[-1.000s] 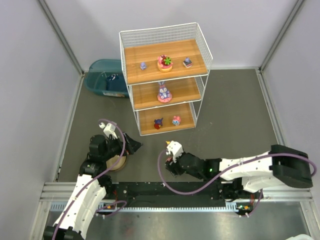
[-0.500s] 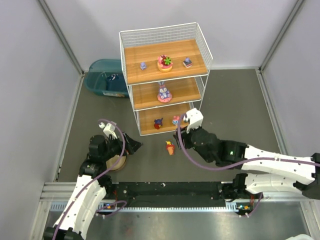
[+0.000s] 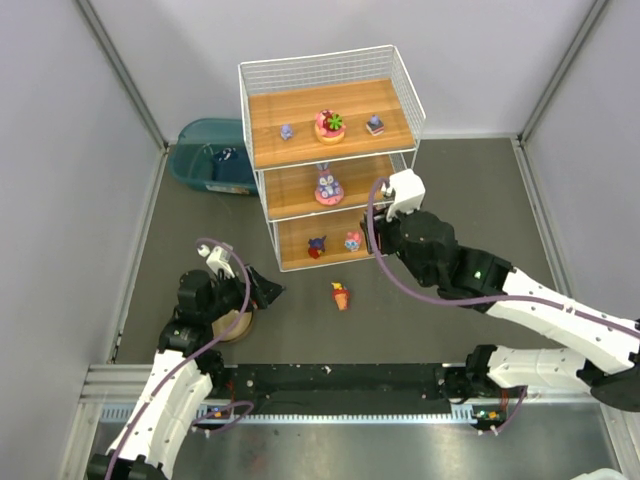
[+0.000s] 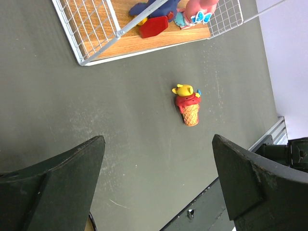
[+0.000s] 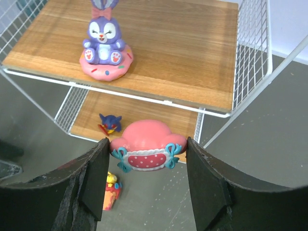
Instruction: Place and organize the plastic toys onto the shelf
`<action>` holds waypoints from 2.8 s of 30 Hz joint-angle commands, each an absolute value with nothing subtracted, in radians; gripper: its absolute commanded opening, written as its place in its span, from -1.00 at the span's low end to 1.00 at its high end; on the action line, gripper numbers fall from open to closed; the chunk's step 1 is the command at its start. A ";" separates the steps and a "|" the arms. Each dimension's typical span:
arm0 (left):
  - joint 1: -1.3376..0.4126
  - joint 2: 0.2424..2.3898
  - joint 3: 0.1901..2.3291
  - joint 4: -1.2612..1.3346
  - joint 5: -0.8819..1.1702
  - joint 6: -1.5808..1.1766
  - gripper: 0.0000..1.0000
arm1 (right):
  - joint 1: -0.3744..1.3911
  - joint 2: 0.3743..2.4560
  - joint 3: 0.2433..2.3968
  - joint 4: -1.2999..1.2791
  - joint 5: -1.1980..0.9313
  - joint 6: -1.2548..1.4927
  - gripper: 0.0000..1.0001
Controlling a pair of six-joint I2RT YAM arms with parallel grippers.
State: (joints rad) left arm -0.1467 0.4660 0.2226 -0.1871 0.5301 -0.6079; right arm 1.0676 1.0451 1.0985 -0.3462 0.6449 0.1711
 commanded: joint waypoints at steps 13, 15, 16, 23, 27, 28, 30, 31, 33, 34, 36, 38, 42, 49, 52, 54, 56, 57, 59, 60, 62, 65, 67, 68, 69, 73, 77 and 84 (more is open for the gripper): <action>-0.150 0.472 0.225 -0.132 0.523 -0.604 0.98 | 0.937 1.163 1.236 -0.236 0.554 0.110 -1.00; -0.149 0.472 0.225 -0.133 0.520 -0.604 0.98 | 0.930 1.175 1.249 -0.230 0.543 0.110 -1.00; -0.149 0.472 0.225 -0.132 0.519 -0.603 0.98 | 0.922 1.180 1.252 -0.230 0.540 0.110 -1.00; -0.149 0.479 0.227 -0.132 0.511 -0.600 0.98 | 0.891 1.216 1.264 -0.201 0.506 0.115 -1.00; -0.149 0.483 0.227 -0.132 0.508 -0.597 0.98 | 0.876 1.230 1.264 -0.178 0.499 0.115 -1.00; -0.149 0.485 0.229 -0.133 0.508 -0.597 0.98 | 0.873 1.232 1.264 -0.176 0.496 0.117 -1.00; -0.149 0.486 0.230 -0.132 0.509 -0.594 0.98 | 0.865 1.236 1.261 -0.170 0.488 0.118 -1.00; -0.149 0.488 0.230 -0.132 0.509 -0.595 0.98 | 0.864 1.238 1.261 -0.163 0.486 0.118 -1.00; -0.149 0.489 0.229 -0.132 0.509 -0.594 0.98 | 0.861 1.244 1.261 -0.158 0.482 0.118 -1.00; -0.149 0.488 0.229 -0.133 0.509 -0.594 0.98 | 0.856 1.246 1.261 -0.155 0.480 0.118 -1.00; -0.149 0.486 0.229 -0.135 0.509 -0.595 0.98 | 0.853 1.250 1.262 -0.149 0.477 0.118 -1.00; -0.149 0.489 0.230 -0.135 0.509 -0.594 0.98 | 0.848 1.256 1.262 -0.143 0.474 0.121 -1.00; -0.149 0.489 0.230 -0.135 0.509 -0.594 0.98 | 0.844 1.269 1.266 -0.137 0.466 0.124 -1.00; -0.150 0.492 0.233 -0.135 0.508 -0.592 0.98 | 0.836 1.282 1.261 -0.121 0.468 0.129 -1.00; -0.149 0.491 0.233 -0.137 0.505 -0.592 0.98 | 0.830 1.284 1.255 -0.117 0.472 0.132 -1.00; -0.150 0.492 0.233 -0.138 0.505 -0.592 0.98 | 0.827 1.282 1.250 -0.112 0.477 0.135 -1.00; -0.150 0.492 0.233 -0.138 0.503 -0.592 0.98 | 0.821 1.282 1.244 -0.107 0.476 0.141 -1.00; -0.149 0.492 0.233 -0.137 0.505 -0.592 0.98 | 0.818 1.282 1.243 -0.106 0.477 0.146 -1.00; -0.149 0.492 0.233 -0.137 0.505 -0.591 0.98 | 0.815 1.282 1.238 -0.098 0.474 0.155 -1.00; -0.149 0.492 0.233 -0.137 0.503 -0.591 0.98 | 0.813 1.284 1.238 -0.097 0.471 0.158 -1.00; -0.150 0.494 0.233 -0.137 0.502 -0.592 0.98 | 0.813 1.289 1.241 -0.097 0.469 0.166 -1.00; -0.149 0.495 0.233 -0.137 0.502 -0.591 0.98 | 0.811 1.296 1.241 -0.097 0.475 0.175 -1.00; -0.149 0.495 0.233 -0.137 0.503 -0.592 0.98 | 0.810 1.299 1.239 -0.095 0.476 0.181 -1.00; -0.149 0.494 0.233 -0.137 0.502 -0.592 0.98 | 0.810 1.299 1.238 -0.097 0.474 0.184 -1.00; -0.149 0.494 0.233 -0.137 0.502 -0.591 0.98 | 0.810 1.301 1.238 -0.097 0.476 0.187 -1.00; -0.149 0.494 0.233 -0.138 0.500 -0.592 0.98 | 0.808 1.304 1.235 -0.103 0.479 0.198 -0.99; -0.149 0.494 0.233 -0.138 0.502 -0.591 0.98 | 0.807 1.302 1.227 -0.104 0.485 0.202 -0.86; -0.149 0.495 0.235 -0.140 0.500 -0.589 0.98 | 0.799 1.304 1.218 -0.104 0.476 0.215 -0.61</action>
State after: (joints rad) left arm -0.1467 0.4892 0.2226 -0.1768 0.5076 -0.6064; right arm 0.8143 1.3048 1.2114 -0.1493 0.4698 0.1967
